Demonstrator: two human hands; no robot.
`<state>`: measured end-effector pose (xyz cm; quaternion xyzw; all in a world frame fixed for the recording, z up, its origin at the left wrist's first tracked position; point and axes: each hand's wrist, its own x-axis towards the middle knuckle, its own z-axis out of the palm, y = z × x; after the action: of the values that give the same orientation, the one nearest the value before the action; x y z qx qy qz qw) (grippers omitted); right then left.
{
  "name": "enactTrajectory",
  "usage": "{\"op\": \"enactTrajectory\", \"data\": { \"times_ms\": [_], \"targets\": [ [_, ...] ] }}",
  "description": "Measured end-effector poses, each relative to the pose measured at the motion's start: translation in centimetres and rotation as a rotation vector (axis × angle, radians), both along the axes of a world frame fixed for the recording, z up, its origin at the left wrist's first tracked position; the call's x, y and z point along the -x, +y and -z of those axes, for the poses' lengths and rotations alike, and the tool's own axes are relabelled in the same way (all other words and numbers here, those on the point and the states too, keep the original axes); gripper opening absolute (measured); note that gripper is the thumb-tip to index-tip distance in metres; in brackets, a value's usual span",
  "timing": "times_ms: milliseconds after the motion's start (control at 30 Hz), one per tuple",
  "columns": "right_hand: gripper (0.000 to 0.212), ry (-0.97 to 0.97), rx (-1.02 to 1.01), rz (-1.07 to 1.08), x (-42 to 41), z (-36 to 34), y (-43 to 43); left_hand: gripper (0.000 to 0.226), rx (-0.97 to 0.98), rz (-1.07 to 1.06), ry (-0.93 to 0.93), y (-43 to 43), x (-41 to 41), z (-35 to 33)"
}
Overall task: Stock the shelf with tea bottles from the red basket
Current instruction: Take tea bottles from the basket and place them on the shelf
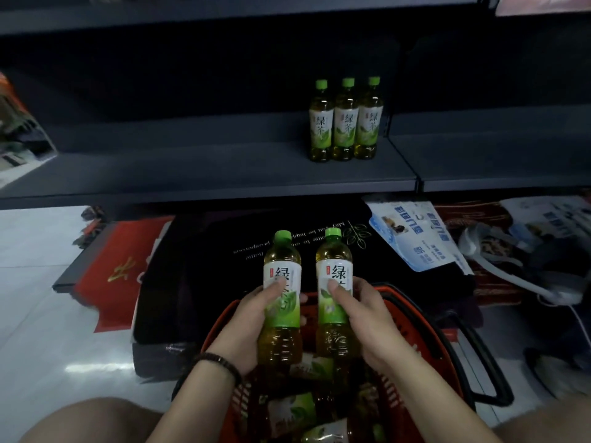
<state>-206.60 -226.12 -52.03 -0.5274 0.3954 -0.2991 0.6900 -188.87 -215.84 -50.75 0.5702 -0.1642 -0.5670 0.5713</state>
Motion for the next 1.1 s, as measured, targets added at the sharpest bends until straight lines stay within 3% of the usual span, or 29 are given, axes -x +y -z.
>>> {"op": "enactTrajectory", "data": {
  "times_ms": [100,200,367,533,767,967,1100],
  "targets": [
    [0.041,-0.014,0.048,0.002,-0.5,-0.7,-0.1,0.07,0.095,-0.038,-0.098,-0.1,-0.4,-1.5],
    [0.044,-0.029,0.101,0.006,-1.2,-1.4,-0.1,0.053,0.164,-0.079,-0.157,-0.5,-0.6,-3.1],
    [0.066,0.022,0.228,-0.023,-2.7,-4.4,-2.4,0.051,0.209,-0.094,-0.324,-2.9,-2.1,-6.8],
    [0.068,0.064,0.389,0.038,-5.4,-7.9,-6.2,0.028,0.262,-0.127,-0.489,-7.1,-5.0,-9.8],
    [0.056,0.148,0.641,-0.013,-11.3,-11.5,-14.6,0.036,0.379,-0.222,-0.59,-15.4,-10.5,-10.9],
    [0.049,0.167,0.697,0.11,-17.2,-11.6,-22.3,0.033,0.431,-0.25,-0.657,-22.9,-15.8,-10.8],
    [0.057,0.236,0.733,0.147,-20.1,-9.9,-25.8,0.032,0.417,-0.295,-0.682,-26.9,-18.9,-8.9]
  ]
}}
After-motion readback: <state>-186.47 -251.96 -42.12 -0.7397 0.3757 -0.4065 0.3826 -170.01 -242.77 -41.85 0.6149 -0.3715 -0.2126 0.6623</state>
